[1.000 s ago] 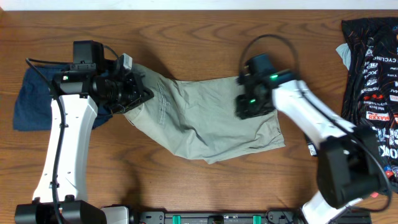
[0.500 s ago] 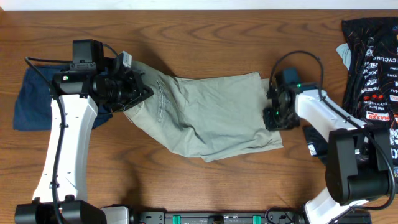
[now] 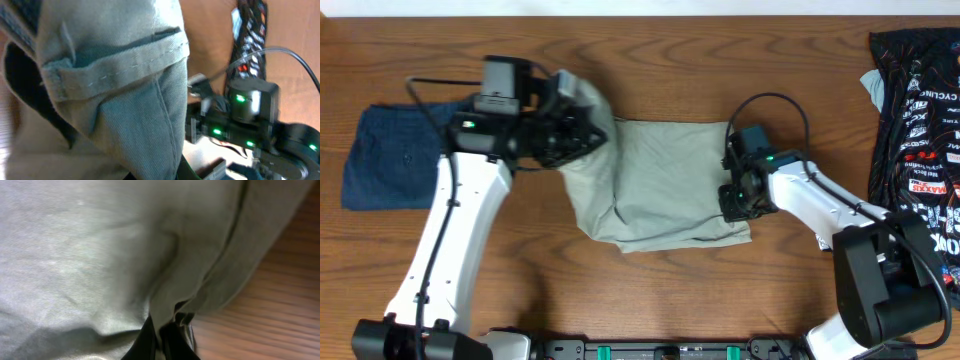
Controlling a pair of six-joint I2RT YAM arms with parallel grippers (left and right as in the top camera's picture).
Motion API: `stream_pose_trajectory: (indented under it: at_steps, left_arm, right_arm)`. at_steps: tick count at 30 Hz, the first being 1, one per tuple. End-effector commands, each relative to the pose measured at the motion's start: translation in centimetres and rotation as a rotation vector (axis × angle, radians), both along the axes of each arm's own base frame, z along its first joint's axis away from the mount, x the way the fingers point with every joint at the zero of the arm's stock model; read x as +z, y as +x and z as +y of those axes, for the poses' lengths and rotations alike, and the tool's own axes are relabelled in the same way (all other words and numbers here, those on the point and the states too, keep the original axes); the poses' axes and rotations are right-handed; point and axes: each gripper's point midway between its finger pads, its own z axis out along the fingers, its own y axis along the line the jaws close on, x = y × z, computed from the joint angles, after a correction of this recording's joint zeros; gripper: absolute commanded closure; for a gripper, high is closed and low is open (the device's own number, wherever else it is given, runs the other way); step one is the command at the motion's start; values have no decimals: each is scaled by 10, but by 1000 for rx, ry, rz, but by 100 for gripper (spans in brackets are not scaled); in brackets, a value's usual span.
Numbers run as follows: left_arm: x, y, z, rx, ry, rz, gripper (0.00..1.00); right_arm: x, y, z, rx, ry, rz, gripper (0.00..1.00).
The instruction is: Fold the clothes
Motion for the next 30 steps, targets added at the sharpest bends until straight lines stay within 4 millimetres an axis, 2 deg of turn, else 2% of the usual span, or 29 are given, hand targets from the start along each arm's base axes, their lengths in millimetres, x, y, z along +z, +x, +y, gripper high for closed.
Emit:
stream_pose_trajectory:
  at_steps: [1,13,19,29,30]
  left_arm:
    - [17,-9,-29,-22,-21,-17,94]
    - [-16,-36,-87,0,166,21,94]
    - [-29,-41,-112,-39,174,21,93]
    - [-48,-34,-130,-33,174,42,93]
    - [-48,-32,-132,-33,170,37,89]
  right_arm:
    - [-26,-35,13,-3,12,123,96]
    - [-26,-38,16,-10,22,133,96]
    - [-26,-39,17,-10,25,136,96]
    - [-26,-41,22,2,37,142,95]
    - [-26,-41,22,2,37,142,93]
